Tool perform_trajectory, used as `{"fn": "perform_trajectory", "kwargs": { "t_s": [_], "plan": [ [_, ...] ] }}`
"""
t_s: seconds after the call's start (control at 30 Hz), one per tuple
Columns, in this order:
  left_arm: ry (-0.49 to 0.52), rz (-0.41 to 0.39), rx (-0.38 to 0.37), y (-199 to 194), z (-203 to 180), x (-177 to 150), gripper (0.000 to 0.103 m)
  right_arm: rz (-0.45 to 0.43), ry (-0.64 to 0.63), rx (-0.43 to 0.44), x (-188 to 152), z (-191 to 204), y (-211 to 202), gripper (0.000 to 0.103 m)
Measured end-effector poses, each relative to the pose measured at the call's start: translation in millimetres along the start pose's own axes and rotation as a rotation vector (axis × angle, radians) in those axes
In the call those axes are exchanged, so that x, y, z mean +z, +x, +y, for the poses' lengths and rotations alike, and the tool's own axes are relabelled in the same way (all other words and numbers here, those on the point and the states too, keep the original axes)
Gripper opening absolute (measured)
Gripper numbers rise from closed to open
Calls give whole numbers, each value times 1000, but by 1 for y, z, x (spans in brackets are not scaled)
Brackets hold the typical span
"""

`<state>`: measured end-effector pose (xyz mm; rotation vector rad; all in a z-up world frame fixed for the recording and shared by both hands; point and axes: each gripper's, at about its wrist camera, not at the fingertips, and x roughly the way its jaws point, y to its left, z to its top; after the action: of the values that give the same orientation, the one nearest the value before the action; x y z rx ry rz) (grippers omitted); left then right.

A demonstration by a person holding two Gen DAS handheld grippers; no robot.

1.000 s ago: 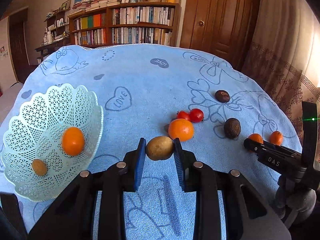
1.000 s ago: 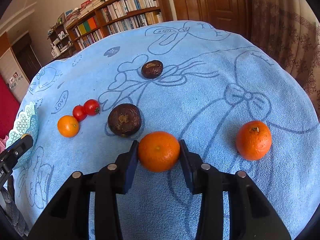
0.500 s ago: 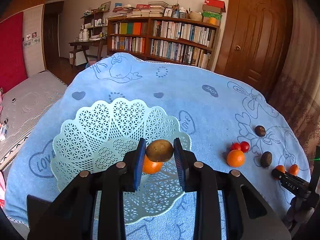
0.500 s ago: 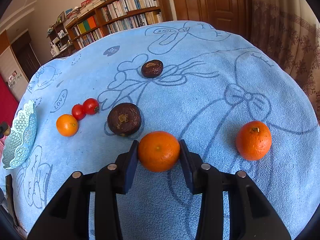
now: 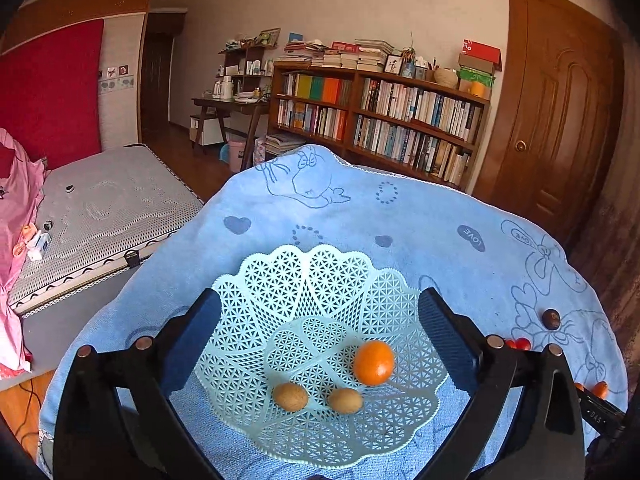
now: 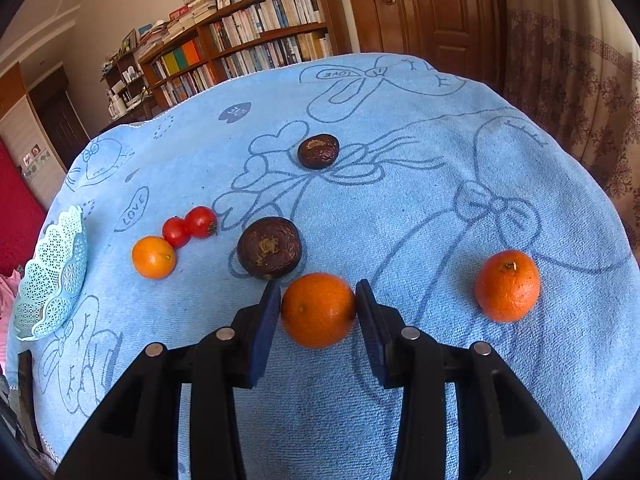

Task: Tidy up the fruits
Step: 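Carry the round orange to the basket and open the right tool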

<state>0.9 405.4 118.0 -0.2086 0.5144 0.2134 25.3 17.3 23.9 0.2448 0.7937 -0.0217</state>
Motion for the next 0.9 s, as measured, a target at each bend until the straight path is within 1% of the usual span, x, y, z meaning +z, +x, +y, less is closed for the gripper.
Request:
{"fn": "perform_trajectory", "kwargs": {
  "t_s": [0.07, 0.1, 0.17, 0.4, 0.5, 0.6, 0.63, 0.67, 0.7, 0.8, 0.9],
  "plan": [
    [-25, 7, -1, 0, 4, 1, 100, -16, -24, 8, 1, 7, -6, 39],
    [-36, 13, -3, 0, 5, 1, 100, -21, -37, 5, 0, 11, -8, 37],
    [-54, 18, -5, 0, 9, 2, 100, -26, -46, -4, 0, 13, -10, 37],
    [-81, 14, 14, 0, 14, 2, 100, 11, -17, -18, -2, 4, -1, 40],
    [-83, 4, 10, -1, 13, -2, 100, 30, -38, -26, -3, 8, 6, 42],
    [-56, 14, -3, 0, 8, -2, 100, 70, -34, -27, -4, 8, 17, 42],
    [-48, 16, -7, 0, 6, -3, 100, 70, -33, -28, -3, 8, 18, 42],
    [-41, 18, -8, 1, 5, -3, 100, 69, -33, -31, -2, 9, 18, 39],
    [-38, 20, -9, 1, 5, -3, 100, 68, -34, -31, -1, 10, 17, 37],
    [-41, 32, -15, 4, 7, -2, 100, 58, -52, -27, 0, 18, 11, 37],
    [-47, 37, -11, 5, 10, -1, 100, 35, -89, 13, 4, 40, 0, 37]
  ]
}}
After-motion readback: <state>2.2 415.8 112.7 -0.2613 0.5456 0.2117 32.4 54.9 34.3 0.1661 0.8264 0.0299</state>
